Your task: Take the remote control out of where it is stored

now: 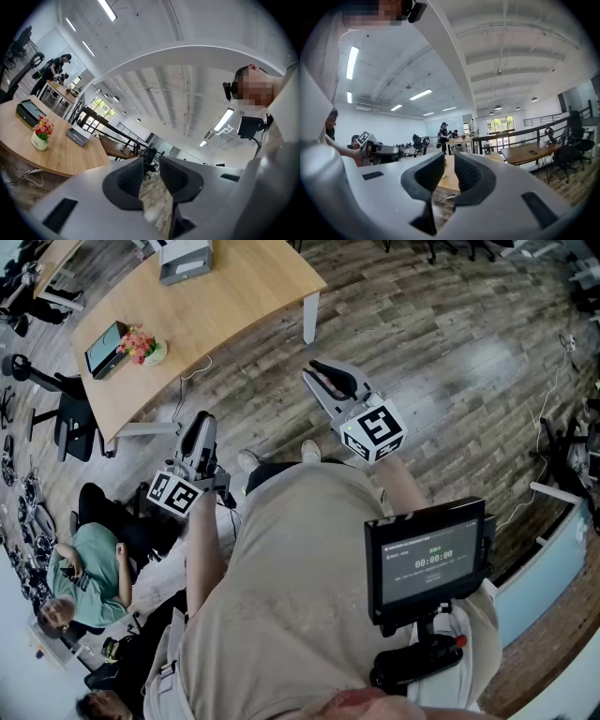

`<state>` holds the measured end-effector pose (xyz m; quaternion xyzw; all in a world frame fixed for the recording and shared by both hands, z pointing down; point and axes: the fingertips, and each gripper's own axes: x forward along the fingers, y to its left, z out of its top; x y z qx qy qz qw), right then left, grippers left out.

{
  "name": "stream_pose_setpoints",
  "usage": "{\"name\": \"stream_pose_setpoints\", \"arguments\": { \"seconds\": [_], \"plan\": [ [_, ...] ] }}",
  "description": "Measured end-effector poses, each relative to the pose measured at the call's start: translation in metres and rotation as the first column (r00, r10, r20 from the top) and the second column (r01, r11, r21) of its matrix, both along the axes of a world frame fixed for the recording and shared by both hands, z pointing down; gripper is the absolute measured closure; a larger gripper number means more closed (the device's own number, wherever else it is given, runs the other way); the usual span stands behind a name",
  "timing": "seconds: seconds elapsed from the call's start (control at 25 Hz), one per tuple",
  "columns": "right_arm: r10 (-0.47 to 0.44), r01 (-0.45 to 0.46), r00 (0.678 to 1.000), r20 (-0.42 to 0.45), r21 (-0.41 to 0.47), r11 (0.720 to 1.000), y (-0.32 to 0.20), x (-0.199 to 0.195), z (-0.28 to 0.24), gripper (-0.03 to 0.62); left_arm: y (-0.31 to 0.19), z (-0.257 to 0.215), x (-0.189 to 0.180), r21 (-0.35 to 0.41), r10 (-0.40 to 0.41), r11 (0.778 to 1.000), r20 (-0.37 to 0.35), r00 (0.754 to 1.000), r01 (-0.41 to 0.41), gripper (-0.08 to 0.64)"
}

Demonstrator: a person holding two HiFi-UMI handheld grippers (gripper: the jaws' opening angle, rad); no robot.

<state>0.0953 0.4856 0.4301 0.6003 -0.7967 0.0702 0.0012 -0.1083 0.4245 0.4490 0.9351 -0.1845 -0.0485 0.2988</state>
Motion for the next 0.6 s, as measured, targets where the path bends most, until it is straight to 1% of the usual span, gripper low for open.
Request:
{"name": "stream_pose_setpoints", "arguments": {
  "seconds": [0.2,0.32,0.36,0.44,0.48,0.52,0.6],
  "plan": [
    [-0.010,0.010,1.000,-0.001,-0.004,1.000,0.000,0.001,0.004,0.520,0.002,0.006,0.002,-0.008,-0.004,1.000,0.008,1.000,0.004,0.469],
    [-0.011,0.011,1.000,0.001,-0.021,1.000,0.005,0.004,0.012,0.518,0.008,0.009,0.004,-0.012,-0.008,1.000,0.015,1.000,0.009,0.469],
    [-0.011,0.012,1.000,0.017,-0.025,1.000,0.006,0.006,0.014,0.518,0.010,0.009,0.006,-0.012,-0.012,1.000,0.018,1.000,0.012,0.469],
    [-0.020,0.022,0.997,0.078,-0.019,1.000,0.008,0.011,0.015,0.517,0.012,0.010,0.008,-0.012,-0.018,1.000,0.020,1.000,0.019,0.469],
    [-0.028,0.030,0.994,0.108,-0.013,0.999,0.009,0.012,0.014,0.506,0.013,0.010,0.009,-0.014,-0.021,1.000,0.020,1.000,0.021,0.469],
    [-0.035,0.036,0.991,0.126,-0.008,0.999,0.010,0.012,0.014,0.502,0.013,0.011,0.009,-0.017,-0.024,1.000,0.021,1.000,0.024,0.469],
    [-0.044,0.045,0.990,0.131,-0.009,0.999,0.009,0.010,0.016,0.502,0.014,0.013,0.009,-0.024,-0.029,0.999,0.022,0.999,0.030,0.469]
  ]
}}
